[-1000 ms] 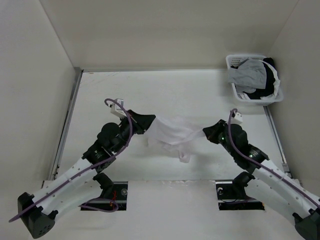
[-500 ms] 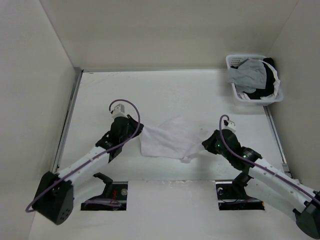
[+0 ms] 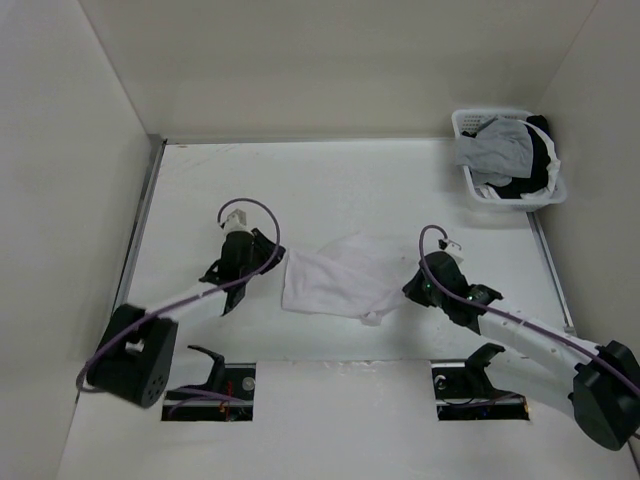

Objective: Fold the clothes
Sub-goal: Flatten the tank top out

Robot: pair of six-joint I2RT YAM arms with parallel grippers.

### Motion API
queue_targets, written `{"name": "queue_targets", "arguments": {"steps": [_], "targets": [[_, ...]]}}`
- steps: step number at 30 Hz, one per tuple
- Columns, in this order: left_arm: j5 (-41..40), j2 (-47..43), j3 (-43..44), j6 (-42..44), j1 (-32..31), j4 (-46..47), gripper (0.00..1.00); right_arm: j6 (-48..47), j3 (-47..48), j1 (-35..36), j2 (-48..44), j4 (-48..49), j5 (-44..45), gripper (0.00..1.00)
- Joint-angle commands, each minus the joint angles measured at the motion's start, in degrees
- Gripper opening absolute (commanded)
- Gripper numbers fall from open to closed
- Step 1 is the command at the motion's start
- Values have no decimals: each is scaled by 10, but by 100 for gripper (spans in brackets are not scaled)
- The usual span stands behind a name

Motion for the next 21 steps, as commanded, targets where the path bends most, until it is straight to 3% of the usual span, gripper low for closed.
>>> {"name": "queue_targets", "arguments": {"steps": [1,5,8,10,13,21], "targets": [[-25,-137,-72,16,-31,-53,16,-17,5,-5,-8,66,-4,3],[-57,-294,-122,2,-93,-231,14,-18,-2,-5,-18,72,-5,3],[-68,-349,-118,-33,-149,-289,22,-19,-6,-4,-23,79,-7,3],[-115,-351,-102,-49,-162,-350,32,-19,-5,-3,-23,80,-8,3],[-150,-329,-86,-67,-186,-378,38,-18,-2,-3,-24,80,-6,3],[-124,-239,-84,-54,-182,-313,35,-18,-8,-3,-35,80,-8,3]]}}
